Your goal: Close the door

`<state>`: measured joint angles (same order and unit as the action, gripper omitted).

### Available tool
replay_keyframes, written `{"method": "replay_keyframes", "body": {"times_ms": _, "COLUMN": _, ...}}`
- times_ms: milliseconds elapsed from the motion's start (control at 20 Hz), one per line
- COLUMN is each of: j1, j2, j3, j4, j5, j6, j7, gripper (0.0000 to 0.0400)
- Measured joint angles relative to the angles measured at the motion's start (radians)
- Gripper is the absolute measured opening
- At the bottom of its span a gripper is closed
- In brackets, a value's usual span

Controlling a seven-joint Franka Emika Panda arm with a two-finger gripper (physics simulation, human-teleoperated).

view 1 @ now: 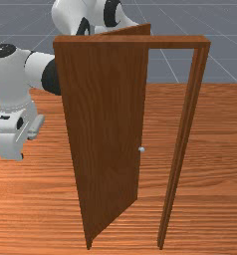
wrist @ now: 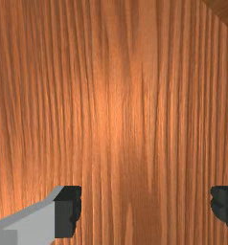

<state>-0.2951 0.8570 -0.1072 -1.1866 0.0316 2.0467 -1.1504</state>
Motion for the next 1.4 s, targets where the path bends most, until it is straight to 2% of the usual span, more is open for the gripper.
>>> {"method": "replay_keyframes", "body": {"times_ms": 50, "j1": -0.014, "j2": 0.056, "j3": 0.023, "j4": 0.106, "j5": -0.016, "j6": -0.040, "j7": -0.121, "gripper": 0.0400}}
{"method": "replay_keyframes", "body": {"times_ms": 200, "j1": -0.011, "j2": 0.147, "j3": 0.019, "j4": 0.267, "j5": -0.008, "j6": -0.113, "j7": -0.071, "gripper": 0.0400}}
{"method": "replay_keyframes", "body": {"times_ms": 350, "j1": 0.005, "j2": 0.111, "j3": 0.022, "j4": 0.197, "j5": -0.015, "j6": -0.082, "j7": -0.069, "gripper": 0.0400}}
{"method": "replay_keyframes", "body": {"times_ms": 450, "j1": 0.030, "j2": 0.046, "j3": 0.048, "j4": 0.077, "j5": -0.042, "j6": -0.023, "j7": -0.162, "gripper": 0.0400}}
{"method": "replay_keyframes", "body": {"times_ms": 600, "j1": 0.109, "j2": -0.047, "j3": 0.097, "j4": -0.087, "j5": -0.083, "j6": 0.052, "j7": -0.230, "gripper": 0.0400}}
{"method": "replay_keyframes", "body": {"times_ms": 800, "j1": 0.226, "j2": -0.079, "j3": 0.091, "j4": -0.134, "j5": -0.081, "j6": 0.060, "j7": -0.015, "gripper": 0.0400}}
{"method": "replay_keyframes", "body": {"times_ms": 1000, "j1": 0.261, "j2": -0.084, "j3": 0.091, "j4": -0.143, "j5": -0.083, "j6": 0.060, "j7": 0.039, "gripper": 0.0400}}
{"method": "replay_keyframes", "body": {"times_ms": 1100, "j1": 0.268, "j2": -0.036, "j3": 0.084, "j4": -0.058, "j5": -0.075, "j6": 0.019, "j7": 0.079, "gripper": 0.0400}}
{"method": "replay_keyframes", "body": {"times_ms": 1150, "j1": 0.309, "j2": 0.018, "j3": 0.032, "j4": 0.036, "j5": -0.130, "j6": -0.027, "j7": 0.162, "gripper": 0.0400}}
{"method": "replay_keyframes", "body": {"times_ms": 1200, "j1": 0.309, "j2": 0.079, "j3": 0.030, "j4": 0.145, "j5": -0.130, "j6": -0.075, "j7": 0.159, "gripper": 0.0400}}
{"method": "replay_keyframes", "body": {"times_ms": 1250, "j1": 0.278, "j2": 0.082, "j3": 0.072, "j4": 0.146, "j5": -0.076, "j6": -0.074, "j7": 0.122, "gripper": 0.0400}}
{"method": "replay_keyframes", "body": {"times_ms": 1300, "j1": 0.310, "j2": 0.193, "j3": 0.022, "j4": 0.355, "j5": -0.127, "j6": -0.185, "j7": 0.150, "gripper": 0.0398}}
{"method": "replay_keyframes", "body": {"times_ms": 1350, "j1": 0.278, "j2": 0.083, "j3": 0.073, "j4": 0.146, "j5": -0.076, "j6": -0.075, "j7": 0.122, "gripper": 0.0400}}
{"method": "replay_keyframes", "body": {"times_ms": 1400, "j1": 0.308, "j2": 0.151, "j3": 0.029, "j4": 0.271, "j5": -0.129, "j6": -0.132, "j7": 0.154, "gripper": 0.0400}}
